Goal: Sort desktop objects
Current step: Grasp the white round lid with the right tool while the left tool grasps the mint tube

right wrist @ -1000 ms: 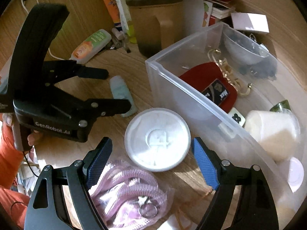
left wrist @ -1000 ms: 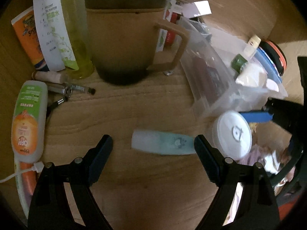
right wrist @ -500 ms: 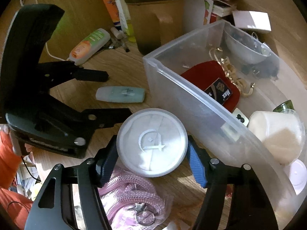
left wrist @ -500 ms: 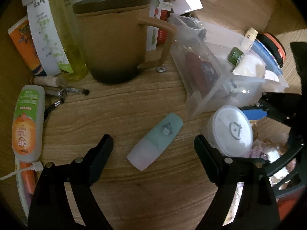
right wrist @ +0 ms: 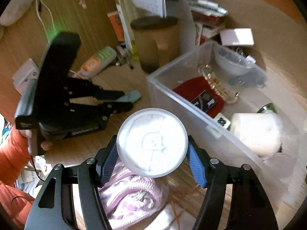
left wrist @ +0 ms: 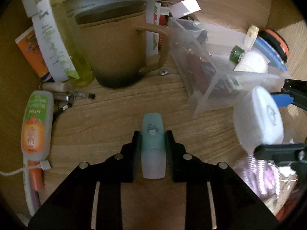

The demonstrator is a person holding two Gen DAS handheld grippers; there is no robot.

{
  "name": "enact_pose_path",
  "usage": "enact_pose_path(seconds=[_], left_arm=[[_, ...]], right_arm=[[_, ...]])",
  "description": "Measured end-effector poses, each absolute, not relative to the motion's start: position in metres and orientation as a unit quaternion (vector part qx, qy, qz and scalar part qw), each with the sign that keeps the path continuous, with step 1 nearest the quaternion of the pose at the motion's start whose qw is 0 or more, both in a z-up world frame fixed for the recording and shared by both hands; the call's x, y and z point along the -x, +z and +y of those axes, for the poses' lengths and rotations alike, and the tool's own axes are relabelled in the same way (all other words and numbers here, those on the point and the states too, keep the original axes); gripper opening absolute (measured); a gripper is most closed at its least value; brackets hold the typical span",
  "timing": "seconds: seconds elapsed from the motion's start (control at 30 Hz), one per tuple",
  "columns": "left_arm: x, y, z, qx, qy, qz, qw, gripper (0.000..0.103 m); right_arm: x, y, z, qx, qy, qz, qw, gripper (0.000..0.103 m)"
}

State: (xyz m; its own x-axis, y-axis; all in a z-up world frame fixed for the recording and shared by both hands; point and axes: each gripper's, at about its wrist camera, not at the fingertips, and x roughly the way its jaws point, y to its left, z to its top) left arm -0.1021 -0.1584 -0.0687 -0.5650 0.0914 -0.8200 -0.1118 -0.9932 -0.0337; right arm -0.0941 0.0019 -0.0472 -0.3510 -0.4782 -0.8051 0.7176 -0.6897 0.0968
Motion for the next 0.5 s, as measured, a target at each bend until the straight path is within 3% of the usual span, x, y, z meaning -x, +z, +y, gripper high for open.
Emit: enact_pose_path(seconds=[0.5], left_arm=[[0.074,-0.001,-0.119,0.375,0.923,-0.001,0.085,0.024]], right_arm=[[0.087,0.001,0.048,-0.367,-0.860,0.081,0.345,0.064]])
